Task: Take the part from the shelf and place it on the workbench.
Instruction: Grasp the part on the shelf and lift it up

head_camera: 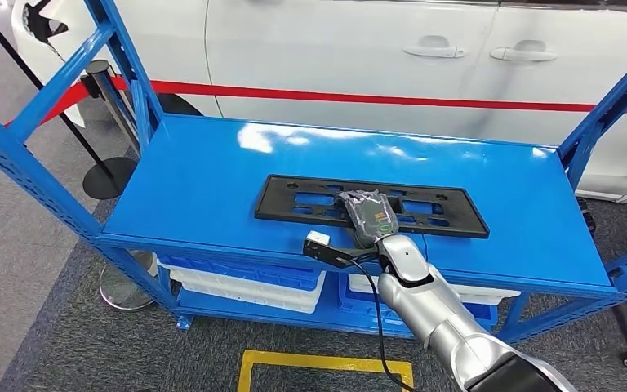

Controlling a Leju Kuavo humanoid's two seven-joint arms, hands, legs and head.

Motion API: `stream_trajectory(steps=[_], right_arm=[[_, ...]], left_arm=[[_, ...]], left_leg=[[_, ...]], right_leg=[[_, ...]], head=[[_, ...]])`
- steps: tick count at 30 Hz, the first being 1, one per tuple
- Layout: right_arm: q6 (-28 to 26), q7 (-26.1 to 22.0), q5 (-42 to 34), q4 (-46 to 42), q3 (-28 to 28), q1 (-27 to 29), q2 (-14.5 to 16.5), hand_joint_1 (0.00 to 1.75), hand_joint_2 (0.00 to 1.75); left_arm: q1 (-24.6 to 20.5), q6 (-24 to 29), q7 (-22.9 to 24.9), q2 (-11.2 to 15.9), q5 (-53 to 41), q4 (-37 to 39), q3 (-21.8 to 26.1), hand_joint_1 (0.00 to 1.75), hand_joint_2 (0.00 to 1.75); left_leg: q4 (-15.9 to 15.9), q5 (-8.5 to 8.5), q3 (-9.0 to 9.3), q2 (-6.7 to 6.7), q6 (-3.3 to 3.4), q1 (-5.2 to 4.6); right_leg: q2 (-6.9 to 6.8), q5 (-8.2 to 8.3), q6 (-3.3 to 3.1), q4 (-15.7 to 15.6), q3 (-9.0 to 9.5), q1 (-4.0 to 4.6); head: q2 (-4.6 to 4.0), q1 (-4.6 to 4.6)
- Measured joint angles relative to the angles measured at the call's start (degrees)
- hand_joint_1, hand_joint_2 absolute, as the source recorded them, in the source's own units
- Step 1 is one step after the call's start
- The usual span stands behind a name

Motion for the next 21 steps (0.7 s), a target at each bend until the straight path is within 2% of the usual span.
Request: stream_trajectory(steps=[1,2,4,6,8,10,11,12,13,14,16,17,18,21], right_arm=[[0.0,-0.2,0.0,-0.2,-0.3,0.0,0.0,1.65,1.75],[0.0,-0.4,0.1,-0.3,-0.4,-0.1,0.0,1.65,1.75],[0.0,-0.6,0.2,-0.6,-0.7,0.0,0.0,1.68,1.75],[0.1,-0.7,0.2,-1.0,-1.0,0.0,-0.1,1.68,1.75],[0.1,-0.9,0.2,-1.2,-1.5,0.2,-0.2,1.68,1.75],[0.1,-1.1,0.2,-1.4,-1.8,0.4,-0.3,1.68,1.75],[0.1,-1.2,0.2,-1.5,-1.9,0.5,-0.3,1.68,1.75],[0.1,-1.2,0.2,-1.6,-2.0,0.6,-0.3,1.70,1.75],[0.1,-1.3,0.2,-1.6,-2.1,0.7,-0.4,1.71,1.75],[0.0,-1.3,0.2,-1.8,-2.2,0.7,-0.5,1.72,1.75],[-0.1,-1.3,0.2,-2.2,-2.5,0.9,-0.6,1.73,1.75],[-0.2,-1.3,0.3,-2.4,-2.7,1.0,-0.7,1.74,1.75],[-0.4,-1.3,0.4,-2.7,-2.9,1.1,-0.8,1.75,1.75],[-1.5,-0.9,0.9,-3.7,-3.3,1.4,-1.0,1.75,1.75]], left_arm=[[0.0,-0.1,0.0,0.0,0.0,0.0,0.0,0.00,0.00],[0.0,-0.1,-0.1,0.0,0.0,0.0,0.0,0.00,0.00],[0.0,-0.2,-0.2,0.0,0.1,0.0,0.0,0.00,0.00],[0.0,-0.1,-0.3,0.0,0.1,0.0,0.0,0.00,0.00],[0.0,-0.1,-0.6,0.0,0.3,0.0,0.0,0.00,0.00],[0.1,-0.1,-0.7,0.0,0.5,0.0,0.0,0.00,0.00],[0.2,-0.1,-0.7,0.0,0.6,0.0,0.0,0.00,0.00],[0.2,-0.1,-0.7,0.0,0.6,0.0,0.0,0.00,0.00],[0.2,-0.1,-0.8,0.0,0.6,0.0,0.0,0.00,0.00],[0.2,-0.1,-0.8,0.1,0.6,0.0,0.0,0.00,0.00],[0.1,-0.1,-0.9,0.2,0.6,0.0,0.0,0.00,0.00],[0.0,-0.1,-1.0,0.2,0.6,0.0,0.0,0.00,0.00],[0.0,-0.2,-1.0,0.2,0.6,0.0,0.0,0.00,0.00],[0.0,-0.2,-0.9,0.2,0.6,0.0,-0.2,0.00,0.00]], left_leg=[[0.0,-0.03,-0.04,-0.03,-0.23,-0.06],[0.0,-0.03,-0.10,-0.05,-0.49,-0.12],[-0.1,-0.04,-0.12,-0.07,-1.09,-0.12],[1.5,-1.37,-0.74,-0.01,-1.68,-0.04],[7.7,-4.85,-3.39,0.08,-2.21,0.12],[14.7,-7.90,-6.54,0.08,-2.61,0.22],[16.7,-8.40,-7.45,0.08,-2.74,0.25],[17.0,-7.95,-7.58,0.08,-2.82,0.29],[15.6,-6.71,-6.91,0.09,-2.86,0.36],[12.5,-4.74,-5.42,0.10,-2.87,0.45],[4.5,-1.44,-1.71,0.12,-2.67,0.54],[1.9,-0.71,-0.48,0.10,-2.42,0.48],[0.8,-0.69,-0.03,0.06,-2.11,0.40],[0.4,-0.54,-0.04,0.03,-0.93,0.34]], right_leg=[[0.02,0.56,-0.23,-2.2,0.98,0.15],[0.05,0.53,-0.40,-3.1,1.30,0.30],[0.05,0.70,-0.86,-3.4,1.36,0.30],[-0.10,0.98,-1.55,-3.9,1.62,0.01],[-0.23,1.08,-2.02,-4.2,1.72,-0.11],[-0.25,1.05,-2.15,-4.1,1.69,-0.07],[-0.24,1.04,-2.16,-4.1,1.70,-0.06],[-0.22,1.02,-2.16,-4.0,1.72,-0.07],[-0.18,0.97,-2.12,-4.0,1.76,-0.09],[-0.11,0.87,-2.01,-3.9,1.81,-0.13],[0.01,0.54,-1.58,-3.3,1.73,-0.08],[0.06,0.43,-1.29,-3.1,1.59,0.02],[0.09,0.40,-1.01,-3.0,1.44,0.14],[0.12,0.26,-0.15,-2.9,1.18,0.13]], head=[[-0.01,-0.01],[-0.01,-0.03],[-0.01,-0.03],[-0.01,-0.09],[-0.01,-0.18],[-0.01,-0.20],[-0.01,-0.20],[-0.01,-0.20],[-0.01,-0.19],[-0.01,-0.19],[-0.02,-0.20],[-0.01,-0.18],[-0.01,-0.17],[-0.01,-0.15]])
